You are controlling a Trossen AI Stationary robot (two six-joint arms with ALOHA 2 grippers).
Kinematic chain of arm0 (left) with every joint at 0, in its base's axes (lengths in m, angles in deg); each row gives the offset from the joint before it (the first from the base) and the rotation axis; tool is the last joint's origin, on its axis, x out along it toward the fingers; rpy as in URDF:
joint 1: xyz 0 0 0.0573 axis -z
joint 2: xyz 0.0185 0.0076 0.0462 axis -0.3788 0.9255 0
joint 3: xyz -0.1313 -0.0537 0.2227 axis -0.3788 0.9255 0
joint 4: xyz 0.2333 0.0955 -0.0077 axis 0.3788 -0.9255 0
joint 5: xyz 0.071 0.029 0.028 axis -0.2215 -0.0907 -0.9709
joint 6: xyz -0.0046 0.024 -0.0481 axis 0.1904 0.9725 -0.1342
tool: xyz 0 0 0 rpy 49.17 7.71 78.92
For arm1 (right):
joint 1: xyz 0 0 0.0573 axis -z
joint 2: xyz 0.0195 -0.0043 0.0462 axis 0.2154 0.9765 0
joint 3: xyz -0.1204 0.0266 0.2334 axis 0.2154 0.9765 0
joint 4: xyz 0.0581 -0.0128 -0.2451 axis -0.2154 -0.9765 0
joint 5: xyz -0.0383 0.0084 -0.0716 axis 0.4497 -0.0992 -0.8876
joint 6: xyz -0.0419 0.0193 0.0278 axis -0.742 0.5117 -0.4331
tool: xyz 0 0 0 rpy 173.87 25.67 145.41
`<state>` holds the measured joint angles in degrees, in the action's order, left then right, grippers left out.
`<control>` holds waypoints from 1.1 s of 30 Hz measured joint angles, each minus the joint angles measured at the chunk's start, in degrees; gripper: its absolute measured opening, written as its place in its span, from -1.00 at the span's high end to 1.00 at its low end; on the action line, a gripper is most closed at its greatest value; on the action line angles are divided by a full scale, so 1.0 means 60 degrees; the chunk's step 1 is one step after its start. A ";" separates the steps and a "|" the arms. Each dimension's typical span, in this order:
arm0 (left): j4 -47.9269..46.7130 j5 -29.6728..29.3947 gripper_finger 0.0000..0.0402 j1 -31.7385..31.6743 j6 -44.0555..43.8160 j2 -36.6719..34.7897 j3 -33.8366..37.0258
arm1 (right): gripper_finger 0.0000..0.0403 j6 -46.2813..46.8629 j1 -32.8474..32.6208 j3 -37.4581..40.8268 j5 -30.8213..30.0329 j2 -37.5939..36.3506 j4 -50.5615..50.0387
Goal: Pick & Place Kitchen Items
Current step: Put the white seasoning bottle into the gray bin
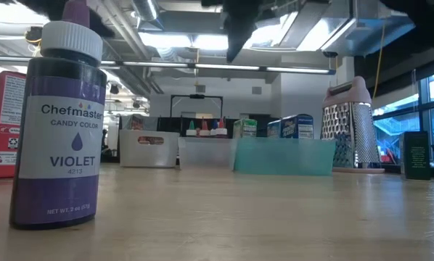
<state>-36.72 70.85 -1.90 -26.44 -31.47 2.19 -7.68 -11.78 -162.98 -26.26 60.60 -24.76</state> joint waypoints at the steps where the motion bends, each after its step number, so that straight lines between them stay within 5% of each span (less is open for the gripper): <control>1: -0.0012 0.0007 -0.47 0.0164 -0.0125 -0.0105 -0.0088 | -0.30 0.0009 -0.0225 0.0000 0.0053 -0.0028 -0.0060; 16: 0.0107 -0.0145 -0.47 0.3705 -0.1848 0.1716 -0.1347 | -0.30 0.0500 -0.2714 0.0073 0.0089 -0.0034 -0.0146; 21: -0.1055 -0.2146 -0.47 0.5787 -0.2998 0.2849 -0.1696 | -0.30 0.0504 -0.3174 0.0073 0.0004 -0.0034 -0.0141; 28: -0.4119 -0.4731 -0.47 0.8509 -0.5751 0.4995 -0.3742 | -0.30 0.0674 -0.3478 0.0073 -0.0430 -0.0034 -0.0138; 33: -0.6234 -0.4702 -0.47 1.0004 -0.8570 0.6418 -0.4849 | -0.30 0.0665 -0.3533 0.0073 -0.0430 -0.0034 0.0119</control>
<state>-74.12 42.63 58.13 -77.86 7.04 -26.90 -3.69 -32.97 -162.54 -28.84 60.40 -24.05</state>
